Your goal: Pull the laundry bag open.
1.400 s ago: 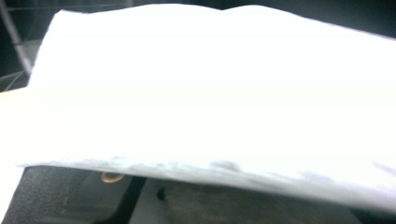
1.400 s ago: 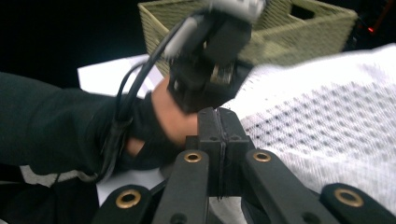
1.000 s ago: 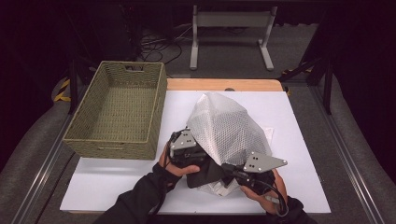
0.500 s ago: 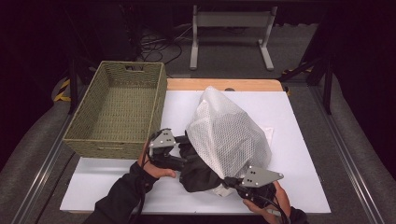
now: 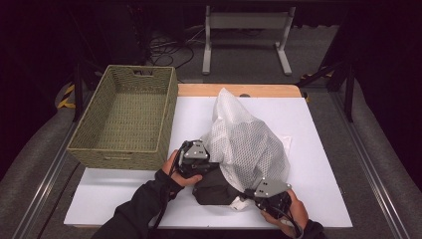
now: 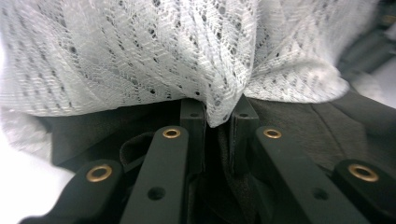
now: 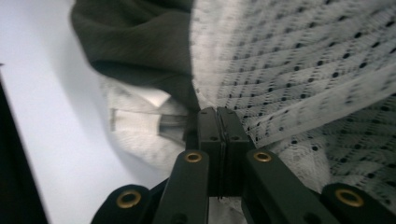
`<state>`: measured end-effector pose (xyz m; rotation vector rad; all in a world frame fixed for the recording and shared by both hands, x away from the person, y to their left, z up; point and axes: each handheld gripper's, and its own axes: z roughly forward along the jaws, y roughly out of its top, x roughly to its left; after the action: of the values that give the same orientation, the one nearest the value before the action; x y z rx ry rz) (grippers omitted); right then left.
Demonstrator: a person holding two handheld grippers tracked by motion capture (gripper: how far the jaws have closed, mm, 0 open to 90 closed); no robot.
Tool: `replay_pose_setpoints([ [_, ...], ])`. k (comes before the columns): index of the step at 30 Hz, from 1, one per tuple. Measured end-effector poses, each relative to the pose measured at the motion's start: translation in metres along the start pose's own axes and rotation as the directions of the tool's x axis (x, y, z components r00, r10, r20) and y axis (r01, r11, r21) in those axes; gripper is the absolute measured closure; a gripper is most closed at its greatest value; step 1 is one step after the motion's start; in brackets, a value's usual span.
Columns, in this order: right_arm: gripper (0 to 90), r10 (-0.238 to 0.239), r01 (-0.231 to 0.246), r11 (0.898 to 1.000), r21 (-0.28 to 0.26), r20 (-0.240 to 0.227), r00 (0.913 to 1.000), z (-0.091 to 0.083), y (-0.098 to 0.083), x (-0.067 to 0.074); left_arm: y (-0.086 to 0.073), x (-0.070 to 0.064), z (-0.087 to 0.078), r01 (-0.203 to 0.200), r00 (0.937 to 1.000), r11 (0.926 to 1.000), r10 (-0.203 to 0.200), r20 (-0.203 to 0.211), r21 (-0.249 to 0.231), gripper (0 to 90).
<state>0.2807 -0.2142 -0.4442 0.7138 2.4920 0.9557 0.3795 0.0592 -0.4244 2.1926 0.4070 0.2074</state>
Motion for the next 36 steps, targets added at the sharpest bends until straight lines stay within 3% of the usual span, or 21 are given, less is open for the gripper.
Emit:
replay_pose_setpoints([
  [3,90.0,-0.021,0.02,1.0,0.014,0.021,0.9996,0.005,0.002,-0.005,-0.008,-0.014,-0.017,-0.004,0.9991,1.0,0.004,-0.042,-0.002,80.8],
  [6,90.0,-0.059,0.058,0.998,0.017,0.068,0.996,0.005,0.007,-0.011,-0.016,-0.024,-0.029,0.03,0.9977,0.9994,-0.031,-0.06,-0.018,80.9],
  [9,90.0,-0.053,0.053,0.999,-0.003,0.112,0.9923,0.005,0.014,-0.025,-0.024,-0.035,-0.036,0.026,0.9967,0.9995,-0.028,-0.076,-0.02,80.8],
  [10,90.0,-0.056,0.058,0.998,-0.008,0.131,0.9897,0.006,0.018,-0.03,-0.025,-0.037,-0.037,0.042,0.9954,0.9987,-0.044,-0.085,-0.027,80.8],
  [13,90.0,-0.08,0.084,0.996,-0.013,0.168,0.9825,0.012,0.026,-0.037,-0.027,-0.035,-0.034,0.064,0.9935,0.9972,-0.068,-0.091,-0.039,80.3],
  [15,90.0,-0.081,0.086,0.996,-0.016,0.193,0.9779,0.02,0.034,-0.042,-0.029,-0.03,-0.029,0.092,0.989,0.9936,-0.099,-0.11,-0.065,80.1],
  [16,90.0,-0.076,0.083,0.996,-0.026,0.212,0.9742,0.025,0.039,-0.046,-0.03,-0.023,-0.026,0.143,0.984,0.9838,-0.153,-0.092,-0.108,76.4],
  [17,90.0,-0.06,0.069,0.997,-0.038,0.203,0.9773,0.025,0.039,-0.048,-0.031,-0.02,-0.028,0.146,0.9857,0.9812,-0.155,-0.066,-0.126,71.5],
  [18,90.0,-0.06,0.069,0.997,-0.038,0.203,0.9773,0.025,0.039,-0.048,-0.031,-0.02,-0.028,0.146,0.9857,0.9812,-0.155,-0.066,-0.126,66.3],
  [19,90.0,-0.044,0.056,0.997,-0.057,0.193,0.9803,0.018,0.04,-0.048,-0.033,-0.018,-0.037,0.124,0.9899,0.9806,-0.133,-0.049,-0.152,61.5],
  [21,90.0,-0.038,0.051,0.997,-0.066,0.187,0.9816,0.014,0.039,-0.048,-0.035,-0.017,-0.043,0.127,0.9906,0.98,-0.133,-0.032,-0.153,45.9],
  [22,90.0,-0.028,0.042,0.996,-0.081,0.175,0.9842,0.008,0.038,-0.047,-0.038,-0.019,-0.055,0.11,0.9936,0.9815,-0.113,-0.008,-0.157,45.9],
  [24,90.0,-0.003,0.022,0.992,-0.123,0.147,0.9891,-0.01,0.037,-0.045,-0.039,-0.022,-0.059,0.102,0.9943,0.9823,-0.106,-0.014,-0.157,35.3],
  [26,90.0,0.009,0.01,0.989,-0.15,0.129,0.9916,-0.02,0.037,-0.042,-0.041,-0.036,-0.071,0.06,0.998,0.989,-0.056,0.029,-0.135,31.6],
  [27,90.0,0.015,0.006,0.985,-0.171,0.124,0.9922,-0.028,0.039,-0.039,-0.041,-0.043,-0.071,0.033,0.9994,0.993,-0.031,0.013,-0.114,31.5],
  [28,89.9,0.018,0.003,0.982,-0.187,0.108,0.9939,-0.032,0.04,-0.036,-0.042,-0.049,-0.069,0.023,0.9993,0.9952,-0.02,0.033,-0.095,30.6],
  [29,89.9,0.018,0.003,0.982,-0.187,0.108,0.9939,-0.032,0.04,-0.036,-0.042,-0.049,-0.069,0.023,0.9993,0.9952,-0.02,0.033,-0.095,30.2],
  [31,89.9,0.002,0.016,0.979,-0.202,0.091,0.9959,-0.039,0.044,-0.026,-0.042,-0.055,-0.058,0.013,0.9998,0.9989,-0.012,0.014,-0.045,28.1],
  [33,89.8,-0.006,0.02,0.977,-0.213,0.069,0.9976,-0.04,0.047,-0.019,-0.044,-0.051,-0.047,0.029,0.9994,0.9994,-0.029,-0.02,-0.021,26.4],
  [35,89.6,-0.023,0.034,0.978,-0.207,0.059,0.998,-0.038,0.049,-0.013,-0.045,-0.043,-0.034,0.075,0.9971,0.997,-0.075,-0.011,-0.016,23.7],
  [36,89.5,-0.029,0.04,0.978,-0.206,0.056,0.998,-0.038,0.05,-0.011,-0.045,-0.042,-0.028,0.079,0.9968,0.9968,-0.079,-0.012,-0.008,20.1],
])
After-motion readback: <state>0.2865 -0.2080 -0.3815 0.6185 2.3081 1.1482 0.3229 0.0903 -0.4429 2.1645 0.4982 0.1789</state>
